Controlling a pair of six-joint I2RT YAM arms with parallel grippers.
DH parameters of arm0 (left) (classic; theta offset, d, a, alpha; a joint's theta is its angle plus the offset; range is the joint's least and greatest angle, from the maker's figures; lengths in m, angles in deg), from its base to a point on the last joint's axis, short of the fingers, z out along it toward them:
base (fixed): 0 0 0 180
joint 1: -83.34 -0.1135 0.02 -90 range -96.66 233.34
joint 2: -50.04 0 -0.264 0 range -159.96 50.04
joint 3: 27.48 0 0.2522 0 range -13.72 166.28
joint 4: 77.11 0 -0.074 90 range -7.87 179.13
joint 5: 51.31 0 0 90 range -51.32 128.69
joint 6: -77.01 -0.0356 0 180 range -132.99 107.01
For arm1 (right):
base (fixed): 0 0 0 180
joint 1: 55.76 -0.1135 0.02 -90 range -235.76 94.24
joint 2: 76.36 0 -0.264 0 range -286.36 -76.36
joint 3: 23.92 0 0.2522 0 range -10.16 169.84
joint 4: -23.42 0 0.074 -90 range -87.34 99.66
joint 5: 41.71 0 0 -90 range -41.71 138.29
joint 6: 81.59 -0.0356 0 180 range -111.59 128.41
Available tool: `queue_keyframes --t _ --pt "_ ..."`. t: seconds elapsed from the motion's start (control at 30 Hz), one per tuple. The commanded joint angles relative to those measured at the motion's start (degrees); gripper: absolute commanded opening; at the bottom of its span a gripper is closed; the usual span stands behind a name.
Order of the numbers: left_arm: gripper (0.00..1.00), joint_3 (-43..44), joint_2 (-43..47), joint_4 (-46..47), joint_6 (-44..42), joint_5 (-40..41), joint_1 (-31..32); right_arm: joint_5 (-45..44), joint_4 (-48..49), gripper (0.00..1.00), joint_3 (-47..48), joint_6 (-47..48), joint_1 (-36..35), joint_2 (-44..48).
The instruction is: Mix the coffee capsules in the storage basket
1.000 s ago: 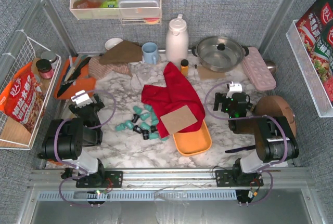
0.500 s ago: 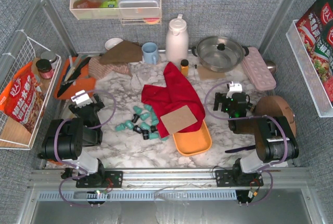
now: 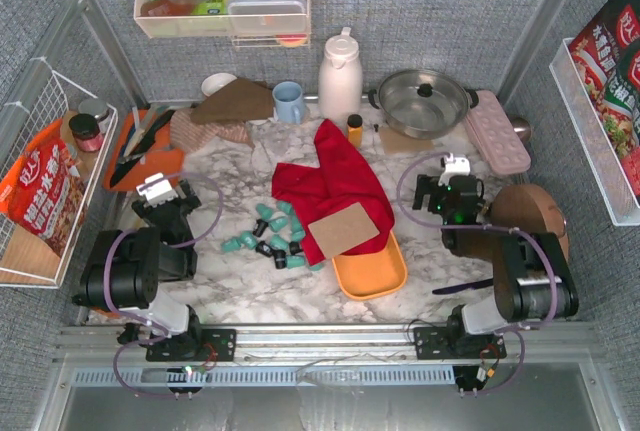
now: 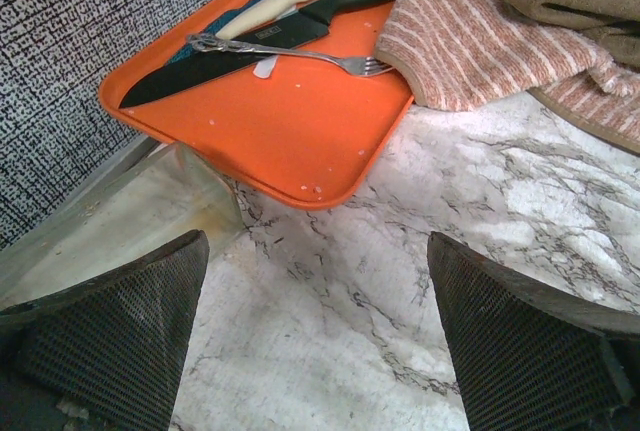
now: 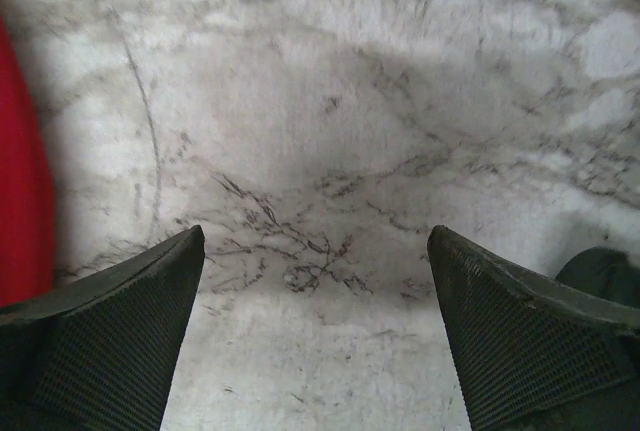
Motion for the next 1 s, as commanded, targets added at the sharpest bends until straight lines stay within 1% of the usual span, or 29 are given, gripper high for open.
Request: queue_keyframes --t 0.0,0.07,0.2,0.33,0.43,0.57,0.63,0.73,0.9,0.97 --pt "0.99 1.0 2.0 -1.5 -0.8 0.9 0.7 -1.5 -9.6 0.99 3.4 -0.8 -0.3 6.4" --pt "0.99 2.4 4.0 -5.2 -1.8 2.0 1.6 -5.1 -16.6 0.99 5.3 -2.5 -0.4 9.8" --pt "0.99 7.6 11.4 -22.6 -1.2 5.6 3.7 -11.1 -21.0 0.99 6.0 -5.5 -0.9 16.1" --pt "0.99 12.0 18.0 -34.6 2.9 7.2 5.1 -13.3 -28.6 0.99 8.4 -9.4 -1.0 20.9" --pt "0.99 18.0 22.0 -48.7 8.5 9.3 5.9 -14.8 -36.7 0.99 12.2 -12.7 -1.0 22.9" --pt "0.99 27.6 25.1 -68.1 14.7 8.5 6.3 -16.4 -46.5 0.99 16.7 -15.8 -1.0 25.2" --pt "0.99 33.1 26.1 -76.7 17.1 6.2 6.4 -16.5 -50.8 0.99 18.2 -16.5 -1.0 26.7" --pt "0.99 37.3 27.9 -85.0 17.4 -0.3 6.5 -15.5 -55.3 0.99 19.4 -17.4 -1.0 29.3" --pt "0.99 39.0 32.9 -92.8 15.5 -9.8 6.5 -12.5 -60.0 0.97 19.9 -17.9 -1.3 34.2" --pt "0.99 38.7 35.1 -95.2 14.7 -12.0 6.4 -11.0 -61.4 0.95 19.9 -17.9 -1.7 36.0"
